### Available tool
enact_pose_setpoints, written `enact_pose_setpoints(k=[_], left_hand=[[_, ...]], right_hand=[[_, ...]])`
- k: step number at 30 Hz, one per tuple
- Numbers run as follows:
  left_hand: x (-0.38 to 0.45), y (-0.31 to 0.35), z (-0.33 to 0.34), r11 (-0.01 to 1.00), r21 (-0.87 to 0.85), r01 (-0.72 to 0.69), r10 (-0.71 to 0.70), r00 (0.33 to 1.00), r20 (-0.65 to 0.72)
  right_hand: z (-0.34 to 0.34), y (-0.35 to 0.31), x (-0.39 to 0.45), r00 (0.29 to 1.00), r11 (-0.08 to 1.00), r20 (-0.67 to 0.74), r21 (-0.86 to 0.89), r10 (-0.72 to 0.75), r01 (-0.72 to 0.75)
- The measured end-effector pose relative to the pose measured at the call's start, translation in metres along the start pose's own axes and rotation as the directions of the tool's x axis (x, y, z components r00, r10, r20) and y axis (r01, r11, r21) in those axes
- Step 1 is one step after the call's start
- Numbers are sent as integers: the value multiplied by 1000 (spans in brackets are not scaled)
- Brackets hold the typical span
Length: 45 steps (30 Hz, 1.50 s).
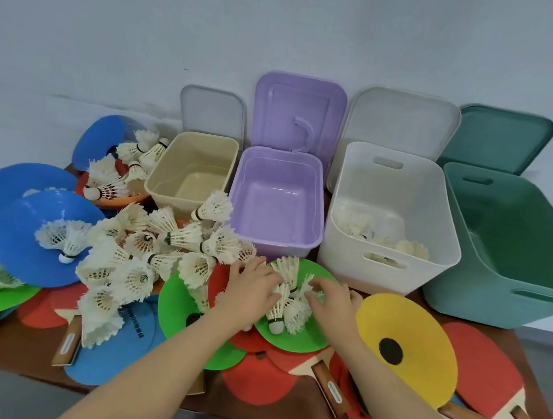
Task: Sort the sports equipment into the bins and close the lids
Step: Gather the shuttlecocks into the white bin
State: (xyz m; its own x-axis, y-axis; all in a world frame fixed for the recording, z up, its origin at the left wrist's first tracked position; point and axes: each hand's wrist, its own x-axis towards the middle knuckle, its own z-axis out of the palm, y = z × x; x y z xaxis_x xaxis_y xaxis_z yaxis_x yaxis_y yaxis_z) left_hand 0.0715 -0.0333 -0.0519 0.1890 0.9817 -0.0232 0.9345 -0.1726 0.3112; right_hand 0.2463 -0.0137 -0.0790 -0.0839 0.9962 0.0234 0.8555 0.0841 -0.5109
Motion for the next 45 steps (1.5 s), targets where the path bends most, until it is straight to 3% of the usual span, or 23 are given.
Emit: enact_pose_setpoints(k=[5, 11, 16, 20, 31, 36, 41, 45], left_hand=[[-2, -9, 6, 994, -105, -31, 21, 995, -97], [-5, -12, 3, 963, -248, -104, 67, 986, -154], [-3, -11, -7, 901, -397, -174, 45, 949, -313], [6, -2, -25, 834, -509, -212, 31, 940, -340], [75, 50, -81, 805, -383, -454, 141, 772, -620], [119, 91, -90, 812, -352, -467, 198, 786, -586], [167, 124, -88, 848, -360, -389, 157, 833, -531], [186, 124, -74, 908, -311, -279, 168, 925, -341]], right_hand=[[-2, -3, -9, 995, 999, -103, 48, 1, 3], [-21, 3, -23, 939, 997, -342, 52, -37, 58], [-39, 4, -29, 908, 988, -404, 49, -114, 146], [-59, -3, -26, 886, 965, -429, 104, -176, 242], [-136, 8, 21, 809, 937, -549, 124, -208, 325], [-164, 34, 53, 815, 963, -561, 110, -143, 245], [-181, 58, 89, 852, 985, -517, 88, -80, 146], [-182, 79, 99, 920, 998, -389, 9, -53, 61]])
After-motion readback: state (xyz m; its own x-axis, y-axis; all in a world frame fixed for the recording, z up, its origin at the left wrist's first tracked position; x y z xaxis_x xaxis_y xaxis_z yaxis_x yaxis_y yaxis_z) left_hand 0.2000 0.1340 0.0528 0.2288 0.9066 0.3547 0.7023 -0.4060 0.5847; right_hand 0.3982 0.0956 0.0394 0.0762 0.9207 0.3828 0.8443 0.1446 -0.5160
